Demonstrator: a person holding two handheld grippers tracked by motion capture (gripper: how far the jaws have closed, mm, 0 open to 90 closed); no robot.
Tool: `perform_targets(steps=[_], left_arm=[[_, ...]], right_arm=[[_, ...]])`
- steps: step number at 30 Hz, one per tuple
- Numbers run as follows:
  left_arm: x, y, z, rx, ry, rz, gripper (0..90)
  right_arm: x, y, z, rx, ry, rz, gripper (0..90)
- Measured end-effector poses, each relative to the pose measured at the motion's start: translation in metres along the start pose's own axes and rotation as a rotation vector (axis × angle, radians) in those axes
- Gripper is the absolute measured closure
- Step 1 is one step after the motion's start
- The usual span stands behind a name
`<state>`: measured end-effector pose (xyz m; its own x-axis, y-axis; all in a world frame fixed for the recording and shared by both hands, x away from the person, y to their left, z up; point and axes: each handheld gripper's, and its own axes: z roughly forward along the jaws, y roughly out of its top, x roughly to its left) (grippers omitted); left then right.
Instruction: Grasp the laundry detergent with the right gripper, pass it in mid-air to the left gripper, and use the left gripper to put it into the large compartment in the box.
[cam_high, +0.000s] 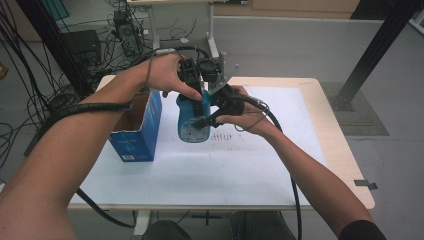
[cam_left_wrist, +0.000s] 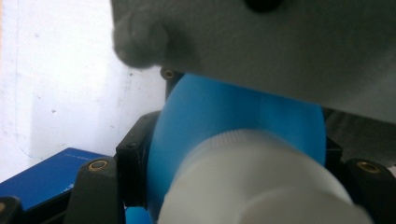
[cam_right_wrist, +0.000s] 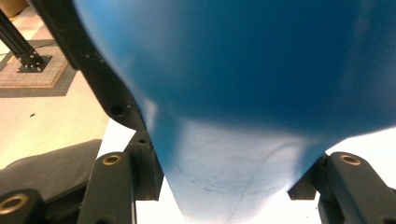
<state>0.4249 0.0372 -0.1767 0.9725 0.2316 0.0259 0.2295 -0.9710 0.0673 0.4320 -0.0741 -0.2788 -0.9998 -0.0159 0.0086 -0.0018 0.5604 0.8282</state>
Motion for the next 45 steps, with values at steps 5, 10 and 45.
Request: perform_targets(steps=[5, 10, 45], left_arm=[[0.0007, 0.0003, -0.0003, -0.004, -0.001, -0.002, 36.1], [0.0007, 0.0016, 0.0001, 0.000, -0.001, 0.000, 36.2], [-0.0018, -0.0019, -0.0045, 0.016, 0.010, -0.006, 37.0]], right_arm=[[0.0003, -0.0002, -0.0015, -0.004, 0.006, 0.022, 42.6], [-0.0002, -0.0007, -0.0019, 0.003, 0.000, 0.021, 42.5], [0.0010, 0.0013, -0.0027, -0.023, -0.005, 0.023, 40.8]])
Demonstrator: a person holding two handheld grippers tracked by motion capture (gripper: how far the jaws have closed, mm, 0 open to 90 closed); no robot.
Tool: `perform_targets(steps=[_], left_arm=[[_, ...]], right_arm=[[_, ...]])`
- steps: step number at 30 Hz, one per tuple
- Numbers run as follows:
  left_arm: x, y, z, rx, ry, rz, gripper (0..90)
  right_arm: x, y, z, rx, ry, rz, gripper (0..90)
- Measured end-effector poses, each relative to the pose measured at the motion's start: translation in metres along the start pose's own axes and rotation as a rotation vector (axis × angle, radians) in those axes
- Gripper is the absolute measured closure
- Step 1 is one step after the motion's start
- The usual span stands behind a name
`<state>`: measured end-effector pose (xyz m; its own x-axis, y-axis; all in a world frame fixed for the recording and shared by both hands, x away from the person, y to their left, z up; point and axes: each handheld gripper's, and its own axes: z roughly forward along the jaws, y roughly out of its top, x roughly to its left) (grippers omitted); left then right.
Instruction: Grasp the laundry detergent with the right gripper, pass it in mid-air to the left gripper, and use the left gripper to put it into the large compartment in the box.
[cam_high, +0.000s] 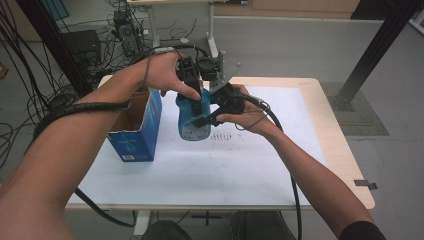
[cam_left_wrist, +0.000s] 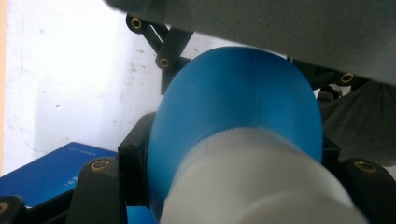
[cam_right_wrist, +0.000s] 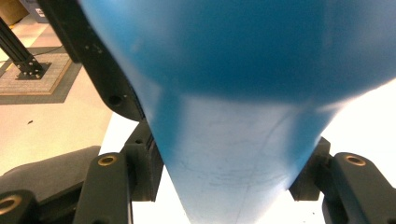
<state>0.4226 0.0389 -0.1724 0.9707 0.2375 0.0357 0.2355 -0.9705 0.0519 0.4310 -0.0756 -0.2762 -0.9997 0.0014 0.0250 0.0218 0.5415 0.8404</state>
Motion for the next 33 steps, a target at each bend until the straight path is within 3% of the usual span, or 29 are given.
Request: perform_targets(steps=[25, 33], left_arm=[[-0.0012, 0.0006, -0.0027, -0.003, -0.010, -0.015, 37.1], [-0.0010, 0.0003, -0.0023, -0.008, -0.014, -0.019, 37.1]], right_arm=[[0.0042, 0.0000, -0.0023, -0.009, 0.000, 0.021, 39.1], [0.0050, -0.0005, -0.0022, -0.011, 0.001, 0.024, 34.1]])
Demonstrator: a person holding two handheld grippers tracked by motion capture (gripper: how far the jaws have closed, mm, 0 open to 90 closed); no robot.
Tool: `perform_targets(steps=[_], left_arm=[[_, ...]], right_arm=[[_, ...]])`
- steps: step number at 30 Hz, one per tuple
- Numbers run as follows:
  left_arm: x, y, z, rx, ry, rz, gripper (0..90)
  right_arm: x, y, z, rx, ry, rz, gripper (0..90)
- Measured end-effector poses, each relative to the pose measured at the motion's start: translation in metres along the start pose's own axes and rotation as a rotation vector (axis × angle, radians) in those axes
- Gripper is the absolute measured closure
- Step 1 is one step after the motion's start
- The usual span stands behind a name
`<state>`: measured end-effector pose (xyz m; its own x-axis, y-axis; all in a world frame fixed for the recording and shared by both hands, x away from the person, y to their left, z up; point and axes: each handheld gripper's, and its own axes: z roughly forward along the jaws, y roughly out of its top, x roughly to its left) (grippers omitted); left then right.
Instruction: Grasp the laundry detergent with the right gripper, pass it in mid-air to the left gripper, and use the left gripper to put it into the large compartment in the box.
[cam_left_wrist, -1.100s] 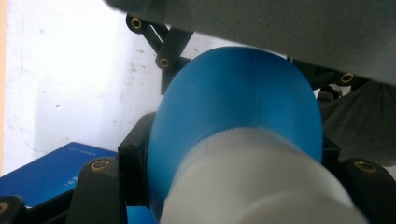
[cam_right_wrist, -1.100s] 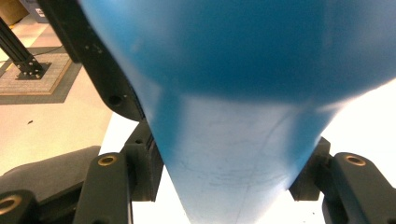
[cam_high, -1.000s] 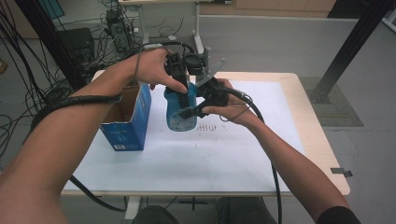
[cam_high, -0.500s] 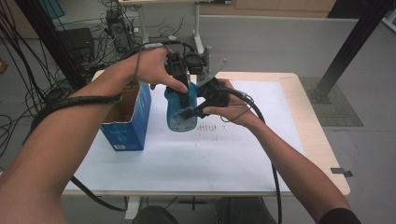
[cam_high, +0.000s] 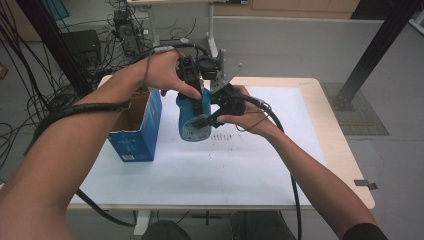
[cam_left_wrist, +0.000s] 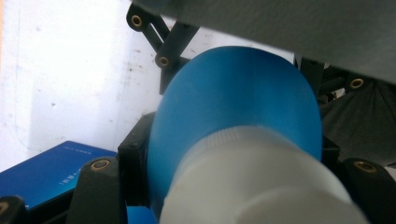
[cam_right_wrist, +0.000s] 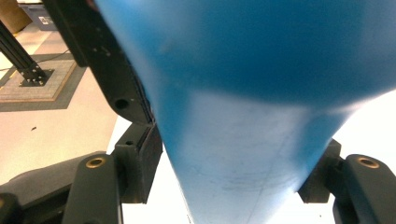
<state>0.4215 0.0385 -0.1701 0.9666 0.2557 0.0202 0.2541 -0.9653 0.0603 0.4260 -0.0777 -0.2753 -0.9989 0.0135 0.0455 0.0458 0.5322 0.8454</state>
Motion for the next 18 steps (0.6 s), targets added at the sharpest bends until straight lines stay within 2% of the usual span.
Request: perform_targets(steps=[1, 3, 8, 10, 12, 14, 16, 18], left_arm=[[0.000, 0.000, 0.000, 0.000, -0.003, -0.001, 37.1], [0.002, -0.002, -0.001, -0.004, -0.009, -0.011, 37.0], [0.004, -0.004, -0.004, 0.008, 0.011, -0.024, 37.0], [0.006, -0.006, -0.005, 0.001, 0.008, -0.045, 37.0], [0.007, -0.007, -0.006, 0.000, 0.008, -0.054, 36.9], [0.009, -0.009, -0.008, 0.003, 0.012, -0.065, 37.0], [0.009, -0.009, -0.010, 0.005, 0.021, -0.071, 37.0], [0.010, -0.011, -0.013, 0.005, 0.024, -0.091, 37.0]], right_arm=[[-0.001, 0.000, 0.001, -0.007, 0.001, -0.012, 32.0], [0.000, -0.002, 0.001, 0.017, 0.003, 0.013, 23.7], [0.001, -0.006, -0.002, 0.063, 0.010, 0.042, 15.8], [0.002, -0.008, -0.005, 0.066, 0.019, 0.077, 10.4], [0.001, -0.009, -0.008, 0.071, 0.003, 0.103, 6.6], [0.002, -0.010, -0.011, 0.111, -0.028, 0.097, 3.5], [0.003, -0.012, -0.013, 0.142, -0.043, 0.111, 0.4], [0.004, -0.014, -0.018, 0.172, -0.075, 0.107, 0.5]])
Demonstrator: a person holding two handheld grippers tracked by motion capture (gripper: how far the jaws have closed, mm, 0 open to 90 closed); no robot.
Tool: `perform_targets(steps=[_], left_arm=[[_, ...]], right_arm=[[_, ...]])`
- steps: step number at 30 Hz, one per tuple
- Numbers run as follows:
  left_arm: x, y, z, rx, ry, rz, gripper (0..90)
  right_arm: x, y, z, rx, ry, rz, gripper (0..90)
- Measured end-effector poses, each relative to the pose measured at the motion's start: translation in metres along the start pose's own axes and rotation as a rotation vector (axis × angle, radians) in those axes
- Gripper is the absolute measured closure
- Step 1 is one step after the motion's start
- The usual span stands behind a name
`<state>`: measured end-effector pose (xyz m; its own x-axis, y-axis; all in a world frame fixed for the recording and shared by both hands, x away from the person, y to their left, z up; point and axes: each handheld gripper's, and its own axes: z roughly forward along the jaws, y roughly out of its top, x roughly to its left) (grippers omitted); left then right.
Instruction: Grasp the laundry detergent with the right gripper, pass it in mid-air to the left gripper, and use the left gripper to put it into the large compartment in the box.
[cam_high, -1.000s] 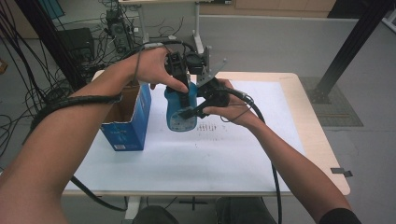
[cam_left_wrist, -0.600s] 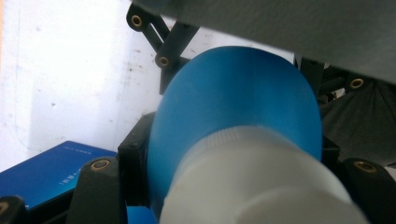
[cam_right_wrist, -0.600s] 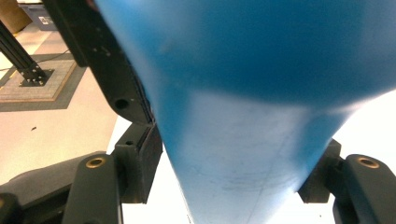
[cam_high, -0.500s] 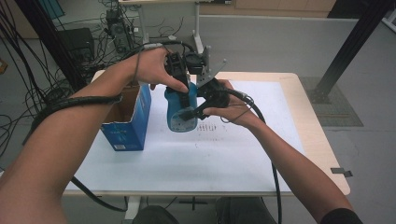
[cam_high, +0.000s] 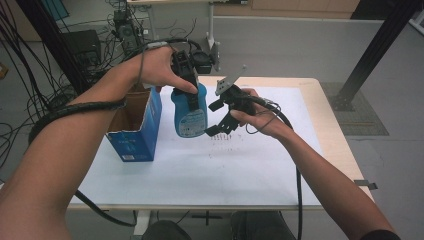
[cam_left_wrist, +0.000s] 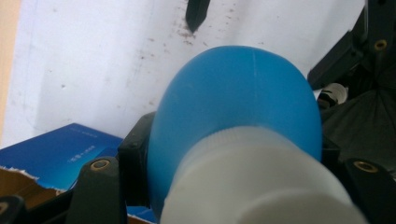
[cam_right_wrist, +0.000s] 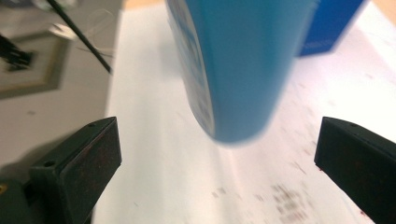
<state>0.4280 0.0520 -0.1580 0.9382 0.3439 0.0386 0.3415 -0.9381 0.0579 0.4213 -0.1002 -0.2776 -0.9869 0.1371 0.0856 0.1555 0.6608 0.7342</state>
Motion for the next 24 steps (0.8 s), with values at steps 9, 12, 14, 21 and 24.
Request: perform_targets(steps=[9, 12, 14, 21, 24], left_arm=[[0.005, -0.007, -0.015, 0.000, 0.006, -0.075, 36.9], [0.008, -0.010, -0.023, 0.000, 0.008, -0.112, 37.0], [0.009, -0.013, -0.028, -0.004, 0.016, -0.142, 37.0], [0.016, -0.022, -0.055, -0.022, 0.064, -0.255, 37.0], [0.020, -0.026, -0.066, -0.018, 0.085, -0.300, 37.0]], right_arm=[[-0.002, -0.019, -0.029, 0.062, -0.092, 0.058, 0.4], [-0.002, -0.027, -0.039, 0.099, -0.117, 0.081, 0.3], [-0.003, -0.033, -0.046, 0.122, -0.130, 0.092, 0.3], [-0.002, -0.051, -0.072, 0.155, -0.174, 0.132, 0.3], [-0.001, -0.058, -0.078, 0.173, -0.182, 0.133, 0.3]])
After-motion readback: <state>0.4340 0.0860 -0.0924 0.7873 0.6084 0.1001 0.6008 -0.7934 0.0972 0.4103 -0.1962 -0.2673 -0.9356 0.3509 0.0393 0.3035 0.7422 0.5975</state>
